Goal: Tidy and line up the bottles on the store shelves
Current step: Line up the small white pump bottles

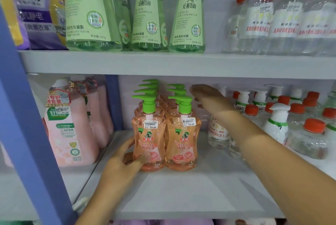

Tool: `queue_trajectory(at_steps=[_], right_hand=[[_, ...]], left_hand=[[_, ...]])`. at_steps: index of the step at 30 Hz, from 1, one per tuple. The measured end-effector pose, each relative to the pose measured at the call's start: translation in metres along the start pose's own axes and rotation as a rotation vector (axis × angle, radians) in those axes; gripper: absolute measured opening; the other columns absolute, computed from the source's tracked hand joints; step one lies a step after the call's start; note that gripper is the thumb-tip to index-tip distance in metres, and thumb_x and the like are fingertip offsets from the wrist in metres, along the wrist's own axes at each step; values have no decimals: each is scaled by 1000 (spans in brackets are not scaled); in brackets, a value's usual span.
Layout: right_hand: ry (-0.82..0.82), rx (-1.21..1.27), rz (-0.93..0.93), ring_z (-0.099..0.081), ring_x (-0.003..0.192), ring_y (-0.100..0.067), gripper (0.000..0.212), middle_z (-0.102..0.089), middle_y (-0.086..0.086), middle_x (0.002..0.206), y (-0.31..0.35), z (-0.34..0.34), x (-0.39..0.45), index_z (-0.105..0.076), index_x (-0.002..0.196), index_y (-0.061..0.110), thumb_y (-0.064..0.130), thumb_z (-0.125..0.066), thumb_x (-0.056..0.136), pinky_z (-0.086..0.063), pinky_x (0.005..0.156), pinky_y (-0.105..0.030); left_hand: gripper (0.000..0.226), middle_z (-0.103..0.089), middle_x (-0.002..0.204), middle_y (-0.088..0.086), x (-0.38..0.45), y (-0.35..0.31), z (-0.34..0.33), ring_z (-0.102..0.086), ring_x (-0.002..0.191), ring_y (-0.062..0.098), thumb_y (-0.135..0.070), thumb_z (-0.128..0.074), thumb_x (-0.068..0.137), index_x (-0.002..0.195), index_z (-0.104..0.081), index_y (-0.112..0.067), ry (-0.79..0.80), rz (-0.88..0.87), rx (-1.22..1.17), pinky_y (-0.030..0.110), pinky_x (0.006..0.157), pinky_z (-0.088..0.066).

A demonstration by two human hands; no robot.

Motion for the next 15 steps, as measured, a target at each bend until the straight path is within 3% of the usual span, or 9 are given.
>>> queue_trajectory(at_steps=[2, 3, 5, 8, 10, 12, 14, 15], right_hand=[[122, -11, -12, -68, 107, -11, 31, -72, 5, 121, -2, -13, 11, -66, 127, 24, 38, -56, 101, -56, 94, -33], [180, 24, -40, -71, 88, -3, 23, -77, 9, 101, -5, -19, 12, -68, 118, 24, 32, -54, 102, -57, 76, -24], [251, 55, -56, -59, 51, 5, 19, -68, 16, 61, -8, -26, 13, -68, 102, 23, 20, -49, 103, -45, 48, -13], [258, 75, -50, -51, 40, 6, 19, -60, 15, 49, -8, -28, 9, -66, 109, 19, 16, -48, 105, -38, 39, -11], [269, 118, -55, -58, 46, 3, 19, -64, 13, 53, -5, -25, 1, -67, 113, 16, 17, -49, 105, -43, 43, -13], [210, 153, -56, -70, 75, -10, 18, -75, 6, 79, -7, -20, -4, -69, 107, 18, 23, -52, 104, -57, 64, -23], [-54, 170, -70, -70, 101, -21, 17, -75, -1, 107, -11, -6, -22, -68, 105, 22, 33, -55, 102, -58, 93, -38], [-173, 193, -45, -69, 103, -17, 16, -73, 1, 111, -16, -2, -43, -67, 108, 25, 36, -58, 101, -56, 96, -36]], left_hand=[[52, -72, 106, -29, -1, -1, 0, -70, 91, -5, -27, -85, 79, 125, -66, -41, -6, 6, -2, 38, 90, -58], [52, -72, 104, -30, -1, -1, 0, -71, 90, -5, -27, -85, 80, 126, -65, -42, -6, 9, -4, 40, 90, -58], [53, -74, 104, -27, 0, -2, 0, -72, 90, -2, -27, -85, 80, 127, -65, -41, 2, 3, -1, 40, 89, -59], [51, -73, 103, -28, -1, -5, 0, -70, 89, -6, -23, -84, 81, 127, -66, -37, -1, -25, 13, 21, 82, -56], [50, -71, 102, -33, -3, -8, 0, -68, 90, -10, -22, -83, 82, 127, -65, -36, -2, -38, 32, 11, 75, -51], [50, -71, 106, -31, -4, -9, 0, -68, 94, -9, -23, -82, 83, 129, -65, -34, -3, -53, 54, 17, 82, -55], [50, -72, 112, -24, -5, -11, -2, -68, 98, -7, -23, -81, 85, 131, -63, -31, 13, -86, 92, 26, 89, -57], [52, -72, 114, -21, -6, -11, -3, -68, 99, -7, -24, -81, 84, 131, -61, -32, 26, -93, 104, 25, 90, -56]])
Point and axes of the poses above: each hand's wrist, its own x-axis towards the middle knuckle, its own z-axis out of the back of the hand, y = z × x, the point moved 5 cm from there along x, towards the middle knuckle
